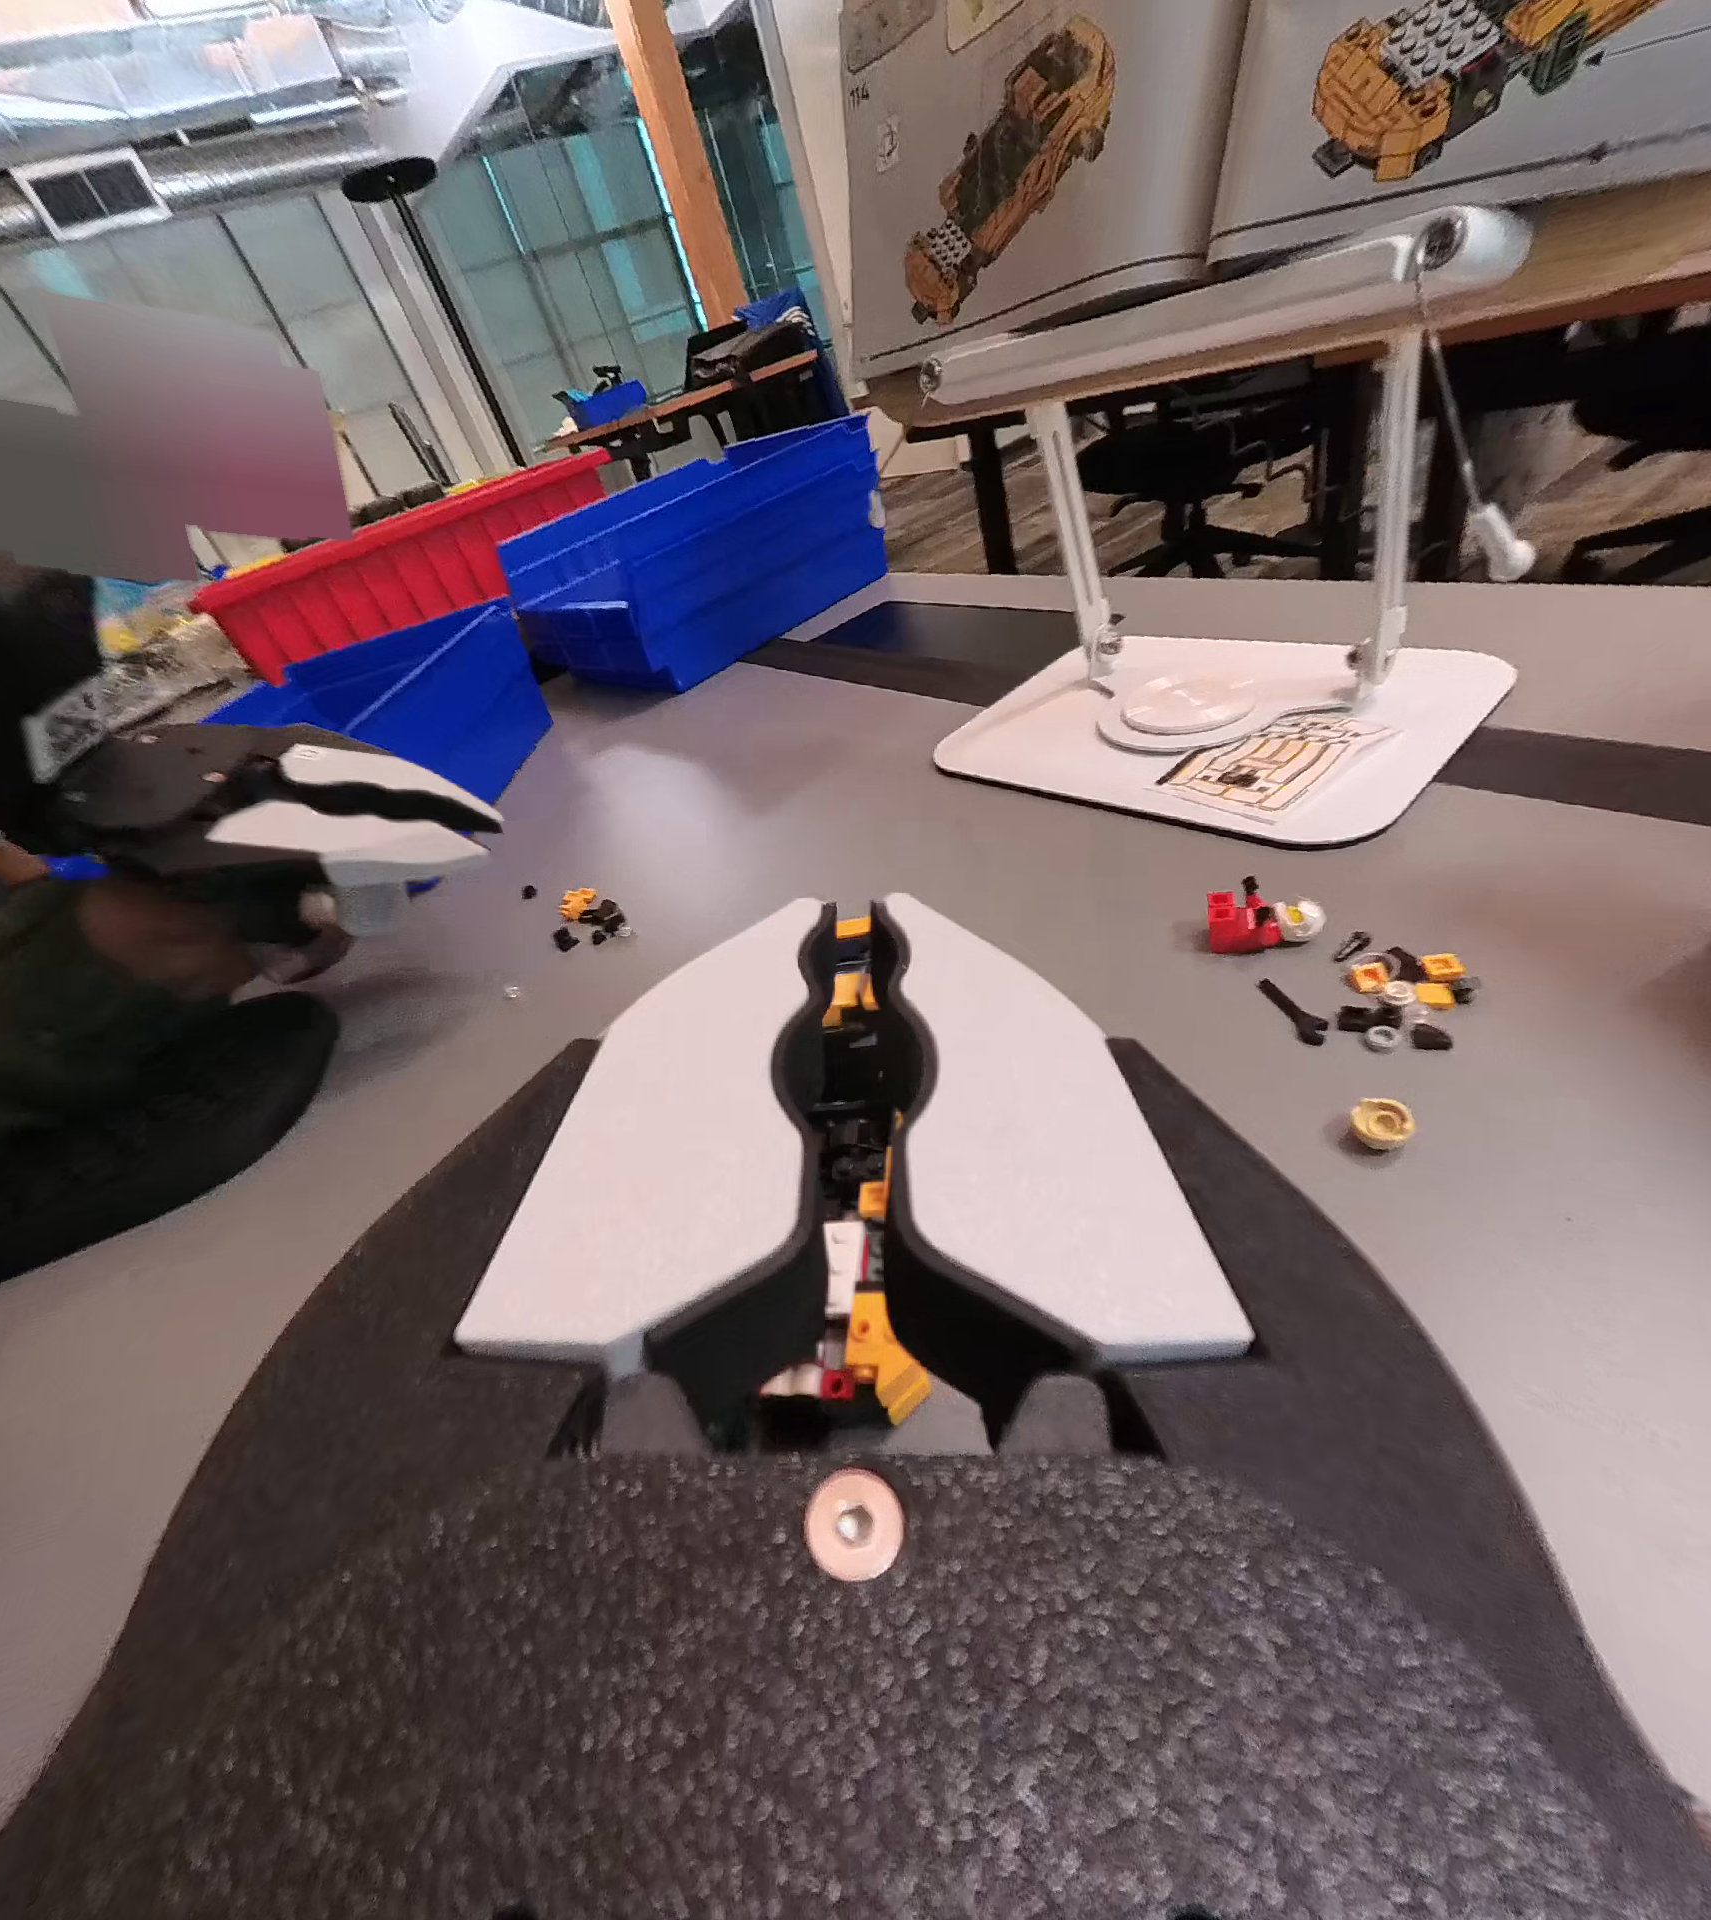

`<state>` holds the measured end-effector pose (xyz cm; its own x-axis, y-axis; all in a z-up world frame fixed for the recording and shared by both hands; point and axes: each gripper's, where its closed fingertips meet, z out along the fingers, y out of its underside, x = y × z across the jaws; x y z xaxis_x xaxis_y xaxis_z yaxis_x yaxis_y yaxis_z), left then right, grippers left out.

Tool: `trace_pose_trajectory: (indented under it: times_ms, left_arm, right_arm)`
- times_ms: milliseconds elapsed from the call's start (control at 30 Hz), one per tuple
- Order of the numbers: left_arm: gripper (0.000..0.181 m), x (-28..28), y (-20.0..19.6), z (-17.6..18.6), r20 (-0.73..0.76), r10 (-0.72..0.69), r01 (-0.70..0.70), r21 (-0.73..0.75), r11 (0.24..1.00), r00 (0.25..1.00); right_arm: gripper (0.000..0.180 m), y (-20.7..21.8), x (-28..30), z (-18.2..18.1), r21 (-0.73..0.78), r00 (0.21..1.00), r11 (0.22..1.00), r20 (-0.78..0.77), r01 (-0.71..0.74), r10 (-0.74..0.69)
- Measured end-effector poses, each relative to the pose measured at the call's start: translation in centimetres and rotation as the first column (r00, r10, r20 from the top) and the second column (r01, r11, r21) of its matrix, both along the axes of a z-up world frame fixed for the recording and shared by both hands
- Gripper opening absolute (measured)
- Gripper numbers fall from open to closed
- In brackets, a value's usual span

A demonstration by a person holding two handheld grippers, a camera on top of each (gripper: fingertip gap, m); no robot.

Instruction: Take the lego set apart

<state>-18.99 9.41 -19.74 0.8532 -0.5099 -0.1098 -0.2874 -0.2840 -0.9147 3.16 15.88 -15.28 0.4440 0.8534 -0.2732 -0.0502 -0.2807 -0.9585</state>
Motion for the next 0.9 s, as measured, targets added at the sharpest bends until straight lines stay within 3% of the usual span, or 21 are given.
trace_pose_trajectory:
  times_ms: [133, 333, 633, 900]
  left_arm:
    - [0.000, 4.5, -0.1, 2.1, 0.166, -0.120, 0.112, 0.056, 0.992, 0.979]
    - [0.000, 9.7, 1.5, 3.5, 0.255, -0.210, 0.205, 0.045, 0.978, 0.944]
    - [0.000, 11.1, 1.4, 0.4, 0.260, -0.227, 0.246, -0.041, 0.968, 0.939]
    - [0.000, 10.8, 1.3, -0.6, 0.152, -0.249, 0.257, -0.037, 0.966, 0.957]
  right_arm:
    - [0.011, 0.3, 0.3, 0.0, 0.097, 0.996, 0.995, 0.079, 0.037, -0.045]
    - [0.018, -0.1, 0.3, -1.5, 0.169, 0.960, 0.985, 0.279, -0.031, -0.018]
    - [0.033, -2.4, -0.6, -6.8, 0.011, 0.832, 0.976, 0.524, -0.218, 0.180]
    - [0.033, -1.6, 1.5, -7.6, -0.081, 0.824, 0.975, 0.522, -0.208, 0.219]
